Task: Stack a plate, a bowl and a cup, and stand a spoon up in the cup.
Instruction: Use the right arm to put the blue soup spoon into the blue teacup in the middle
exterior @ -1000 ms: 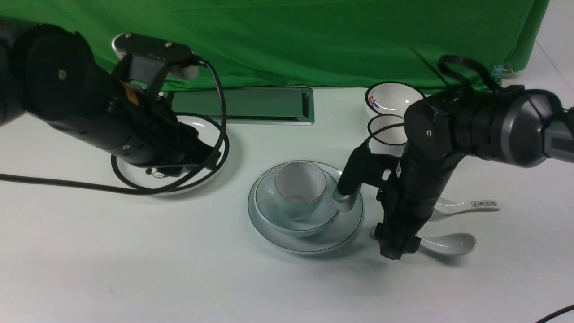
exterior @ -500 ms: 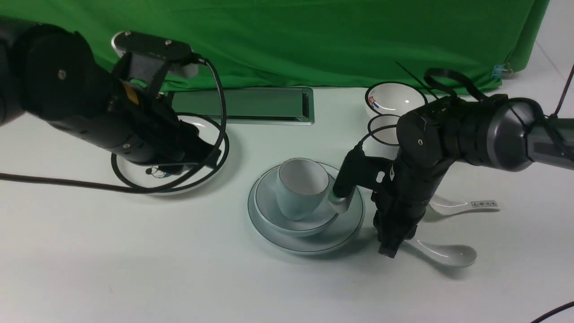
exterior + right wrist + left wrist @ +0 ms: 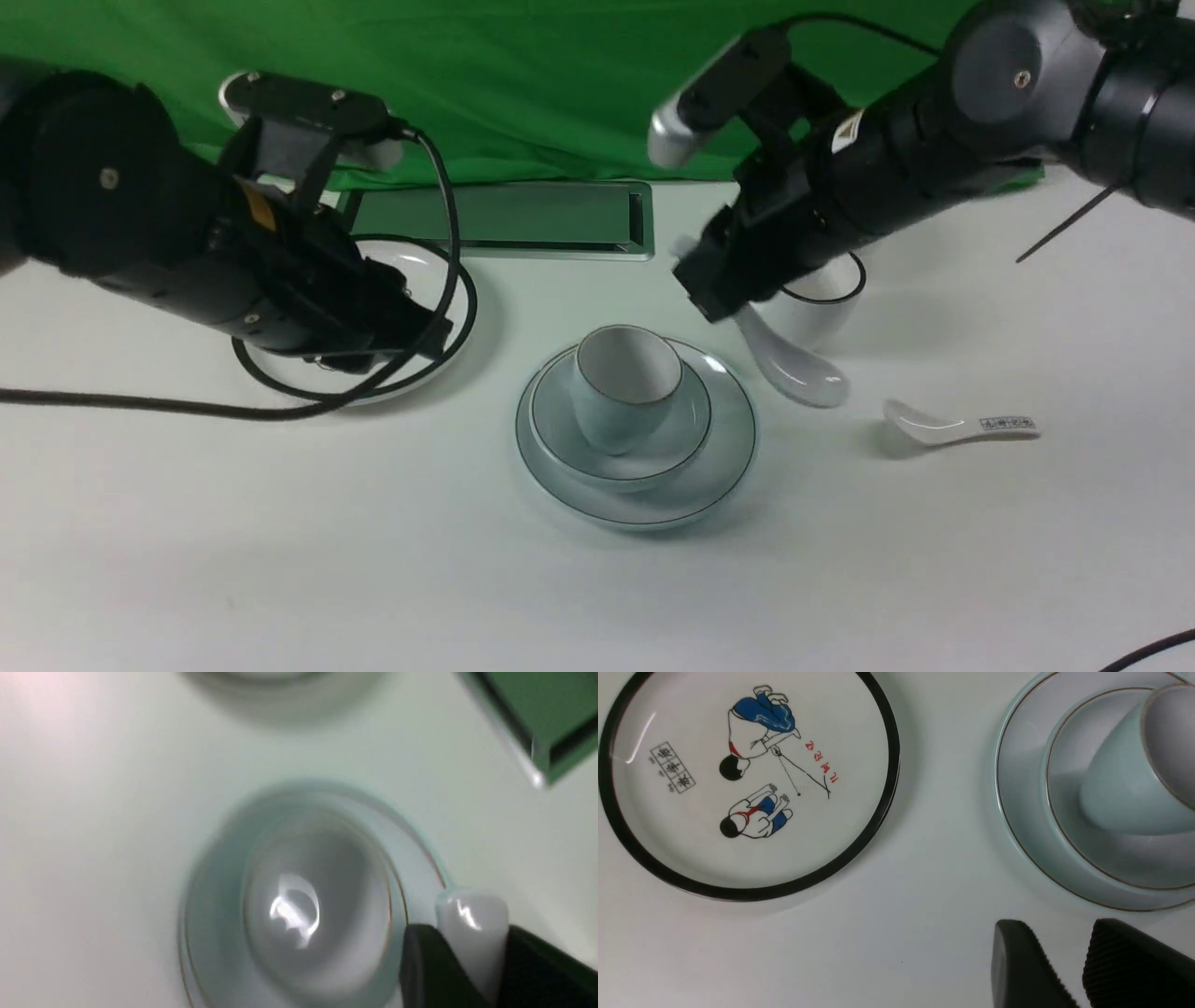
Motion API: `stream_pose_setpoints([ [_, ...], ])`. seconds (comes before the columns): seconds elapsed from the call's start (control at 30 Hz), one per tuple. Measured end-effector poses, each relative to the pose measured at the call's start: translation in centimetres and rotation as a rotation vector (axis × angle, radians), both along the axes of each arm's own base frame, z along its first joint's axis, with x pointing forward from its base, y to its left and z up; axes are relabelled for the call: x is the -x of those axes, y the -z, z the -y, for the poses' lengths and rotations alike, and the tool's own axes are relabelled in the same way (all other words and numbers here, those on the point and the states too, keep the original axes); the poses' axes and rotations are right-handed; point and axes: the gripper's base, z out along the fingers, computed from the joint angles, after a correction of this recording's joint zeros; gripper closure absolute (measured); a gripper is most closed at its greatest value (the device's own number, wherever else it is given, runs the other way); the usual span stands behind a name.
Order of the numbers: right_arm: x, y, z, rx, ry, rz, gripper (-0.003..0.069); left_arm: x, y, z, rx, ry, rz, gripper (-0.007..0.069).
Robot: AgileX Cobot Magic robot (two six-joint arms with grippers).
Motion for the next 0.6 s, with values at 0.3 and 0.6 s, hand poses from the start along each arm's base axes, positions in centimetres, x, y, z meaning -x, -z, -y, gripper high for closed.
stream_pose_setpoints([
  [0.3, -1.7, 1.0, -3.3, -0.233, 0.181, 0.204, 0.0475, 6.8, -1.6, -2.4, 0.072, -0.021, 0.2, 0.0454],
  [0.6, -0.8, 3.0, -6.8, -0.252, 0.151, 0.23, 0.0475, 8.5, -2.5, -3.0, 0.112, -0.032, 0.306, 0.0454],
])
